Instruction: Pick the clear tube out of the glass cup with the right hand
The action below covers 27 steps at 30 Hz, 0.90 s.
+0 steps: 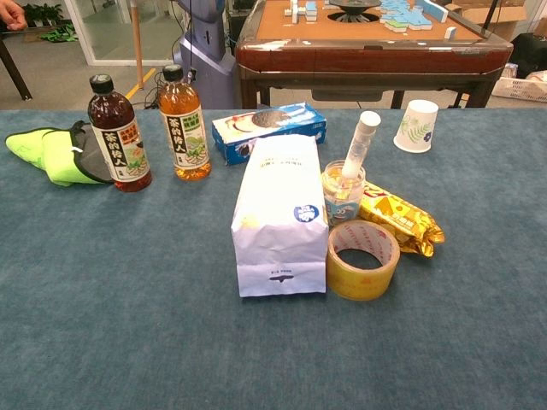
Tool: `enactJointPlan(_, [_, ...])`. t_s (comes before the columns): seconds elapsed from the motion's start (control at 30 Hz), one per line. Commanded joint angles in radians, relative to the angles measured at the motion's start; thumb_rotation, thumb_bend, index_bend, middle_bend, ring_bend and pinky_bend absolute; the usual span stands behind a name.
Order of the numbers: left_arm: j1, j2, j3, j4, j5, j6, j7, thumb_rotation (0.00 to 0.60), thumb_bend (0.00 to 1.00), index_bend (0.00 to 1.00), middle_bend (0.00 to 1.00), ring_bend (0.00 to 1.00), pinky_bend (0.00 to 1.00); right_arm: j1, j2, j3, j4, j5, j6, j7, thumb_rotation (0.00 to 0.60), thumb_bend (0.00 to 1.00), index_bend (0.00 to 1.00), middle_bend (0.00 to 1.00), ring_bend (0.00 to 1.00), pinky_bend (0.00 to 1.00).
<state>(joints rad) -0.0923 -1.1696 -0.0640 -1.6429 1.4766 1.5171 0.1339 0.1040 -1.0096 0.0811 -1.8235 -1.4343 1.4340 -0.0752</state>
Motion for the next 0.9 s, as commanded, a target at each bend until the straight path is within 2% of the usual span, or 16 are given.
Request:
enactJointPlan(0.03, [-0.002,0.0,0.001,0.001,-0.001,-0.005,0.001,0.6,0.3,0.18,0.1,0.17,0.14,0.005,0.0,0.0,-0.001,0.001,-0.009,-0.003,0.6,0.37,0.29,0.31,0.23,0.27])
enactJointPlan(0.3, [-0.008,-0.003,0.0,-0.002,0.002,-0.013,0.001,0.6,0.3,0.18,0.1,0.17,0.14,0.075,-0.024,0.027,-0.022,0.001,-0.089,-0.01,0.6,0.37,0.3,0.31,0.23,0.27])
enactJointPlan(0.43, [-0.007,-0.002,0.001,-0.004,0.002,-0.011,0.0,0.6,0.3,0.18,0.1,0.17,0.14,0.137,-0.058,0.057,-0.026,0.022,-0.155,-0.021,0.6,0.37,0.35,0.31,0.19,0.27])
enactJointPlan(0.73, [0.01,0.008,0.008,-0.006,0.002,0.006,-0.005,0.6,0.3,0.18,0.1,0.17,0.14,0.304,-0.188,0.119,0.005,0.108,-0.329,-0.069,0.6,0.37,0.4,0.29,0.16,0.27])
enactJointPlan(0.9, [0.019,0.015,0.011,-0.003,-0.003,0.01,-0.016,0.6,0.3,0.18,0.1,0.17,0.14,0.378,-0.265,0.143,0.037,0.15,-0.384,-0.104,0.6,0.37,0.41,0.29,0.16,0.27])
